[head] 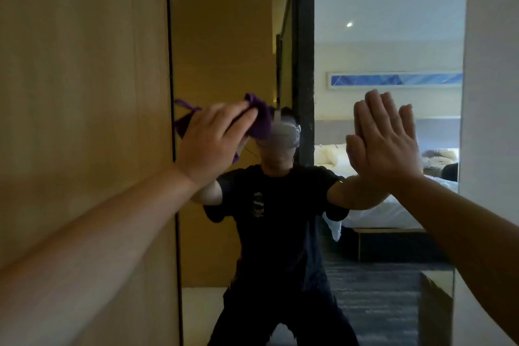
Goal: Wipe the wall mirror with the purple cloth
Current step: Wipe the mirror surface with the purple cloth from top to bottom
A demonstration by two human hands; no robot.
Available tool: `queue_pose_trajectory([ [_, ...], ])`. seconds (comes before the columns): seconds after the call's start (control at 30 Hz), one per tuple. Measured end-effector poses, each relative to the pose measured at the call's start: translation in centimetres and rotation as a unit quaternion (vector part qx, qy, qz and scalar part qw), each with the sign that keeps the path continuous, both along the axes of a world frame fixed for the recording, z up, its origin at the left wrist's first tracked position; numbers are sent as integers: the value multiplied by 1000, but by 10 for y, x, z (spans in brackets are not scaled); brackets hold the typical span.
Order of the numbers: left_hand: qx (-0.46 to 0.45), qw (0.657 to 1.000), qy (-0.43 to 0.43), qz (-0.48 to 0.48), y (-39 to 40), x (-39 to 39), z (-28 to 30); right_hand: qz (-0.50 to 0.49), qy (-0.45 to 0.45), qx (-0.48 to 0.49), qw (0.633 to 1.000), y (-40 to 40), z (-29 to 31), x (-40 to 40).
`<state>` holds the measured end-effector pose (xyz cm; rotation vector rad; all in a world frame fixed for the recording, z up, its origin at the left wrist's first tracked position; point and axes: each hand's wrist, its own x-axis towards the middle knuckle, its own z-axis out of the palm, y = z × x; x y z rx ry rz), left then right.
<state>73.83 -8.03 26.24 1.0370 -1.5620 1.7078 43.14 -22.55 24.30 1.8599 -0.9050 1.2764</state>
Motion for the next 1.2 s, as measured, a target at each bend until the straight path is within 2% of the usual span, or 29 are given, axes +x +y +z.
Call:
queue_pose_trajectory([
  [0.2, -21, 999, 17, 38, -15, -59, 154, 6, 0, -4, 1000, -3, 1, -2],
  [0.33, 51, 996, 20, 69, -31, -66, 186, 17, 5, -12, 1000, -6, -1, -3],
  [0.43, 55, 996, 11, 72, -35, -58, 163, 18, 6, -15, 1000, -7, -2, -3],
  [0.57, 74, 996, -37, 45, -32, -50, 101, 33, -6, -16, 999, -7, -2, -1],
  [0.9, 139, 986, -88, 34, -18, -36, -131, 52, -31, -26, 998, -7, -4, -1],
  [1.03, 129, 989, -71, 36, -20, -35, -150, 72, -14, -18, 997, -5, 0, -8],
  [1.2, 122, 991, -55, 25, -18, -36, -150, 16, -42, -5, 999, -6, 2, -35],
])
